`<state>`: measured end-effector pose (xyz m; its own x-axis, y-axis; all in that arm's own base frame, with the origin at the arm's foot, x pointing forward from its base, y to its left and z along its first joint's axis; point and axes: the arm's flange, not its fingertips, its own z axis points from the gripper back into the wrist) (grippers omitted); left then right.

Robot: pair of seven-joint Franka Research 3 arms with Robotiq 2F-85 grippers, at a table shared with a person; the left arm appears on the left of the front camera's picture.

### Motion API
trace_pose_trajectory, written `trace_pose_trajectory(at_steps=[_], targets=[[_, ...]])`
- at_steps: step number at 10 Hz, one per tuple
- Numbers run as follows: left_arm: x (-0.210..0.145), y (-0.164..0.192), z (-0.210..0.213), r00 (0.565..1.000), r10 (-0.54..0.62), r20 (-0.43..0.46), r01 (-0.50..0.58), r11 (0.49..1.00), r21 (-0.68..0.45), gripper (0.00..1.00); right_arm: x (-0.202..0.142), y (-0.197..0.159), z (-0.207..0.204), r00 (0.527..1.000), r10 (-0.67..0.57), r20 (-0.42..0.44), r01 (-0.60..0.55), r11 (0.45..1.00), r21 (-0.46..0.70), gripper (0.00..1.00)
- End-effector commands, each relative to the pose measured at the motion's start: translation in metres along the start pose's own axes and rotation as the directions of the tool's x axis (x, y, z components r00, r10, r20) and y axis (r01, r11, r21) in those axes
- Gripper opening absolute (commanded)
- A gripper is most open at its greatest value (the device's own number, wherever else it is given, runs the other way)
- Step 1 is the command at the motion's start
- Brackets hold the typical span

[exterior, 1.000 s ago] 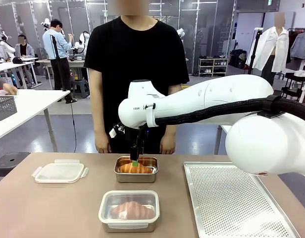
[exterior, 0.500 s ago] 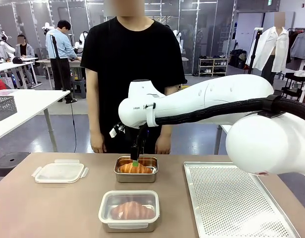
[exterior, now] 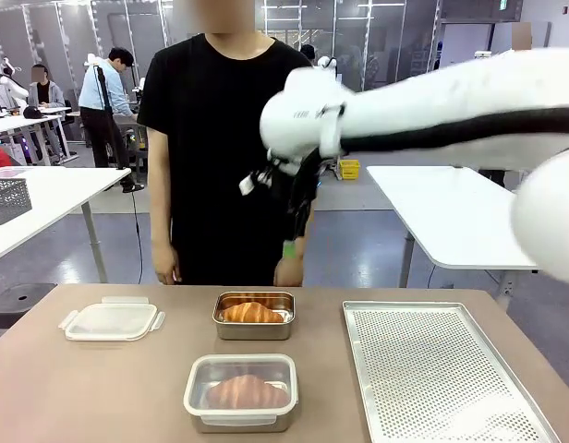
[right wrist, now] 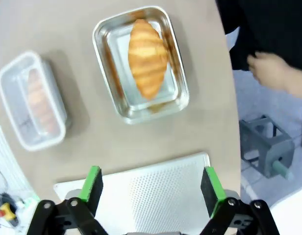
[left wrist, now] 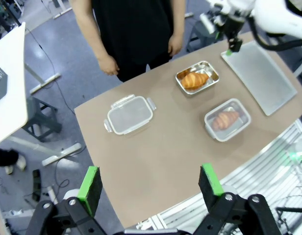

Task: Place the bread into the airtight container.
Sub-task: Pick up a Butter Roll and place it into an empty Airtight Container.

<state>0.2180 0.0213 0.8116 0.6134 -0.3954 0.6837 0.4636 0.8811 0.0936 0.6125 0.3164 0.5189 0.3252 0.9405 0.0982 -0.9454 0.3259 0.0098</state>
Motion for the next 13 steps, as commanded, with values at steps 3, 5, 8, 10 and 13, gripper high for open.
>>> trace_pose_trajectory(at_steps=[3,5,8,10,13], targets=[[0.001,-0.001,0.001,1.000,-0.001,0.000,0.001,1.000,0.002,1.00,-0.137,0.039,0.118,0.979,-0.175,0.106,0.185,0.978,-0.093,1.00],[0.001,-0.001,0.001,1.000,-0.001,0.000,0.001,1.000,0.002,1.00,-0.198,0.076,0.173,0.947,-0.280,0.158,0.306,0.937,-0.170,1.00],[0.001,-0.001,0.001,1.000,-0.001,0.000,0.001,1.000,0.002,1.00,-0.267,0.129,0.227,0.854,-0.421,0.304,0.476,0.869,-0.134,1.00],[0.001,-0.001,0.001,1.000,-0.001,0.000,0.001,1.000,0.002,1.00,-0.304,0.155,0.257,0.774,-0.485,0.406,0.566,0.818,-0.102,1.00],[0.001,-0.001,0.001,1.000,-0.001,0.000,0.001,1.000,0.002,1.00,-0.345,0.184,0.305,0.662,-0.588,0.465,0.695,0.713,-0.088,1.00]])
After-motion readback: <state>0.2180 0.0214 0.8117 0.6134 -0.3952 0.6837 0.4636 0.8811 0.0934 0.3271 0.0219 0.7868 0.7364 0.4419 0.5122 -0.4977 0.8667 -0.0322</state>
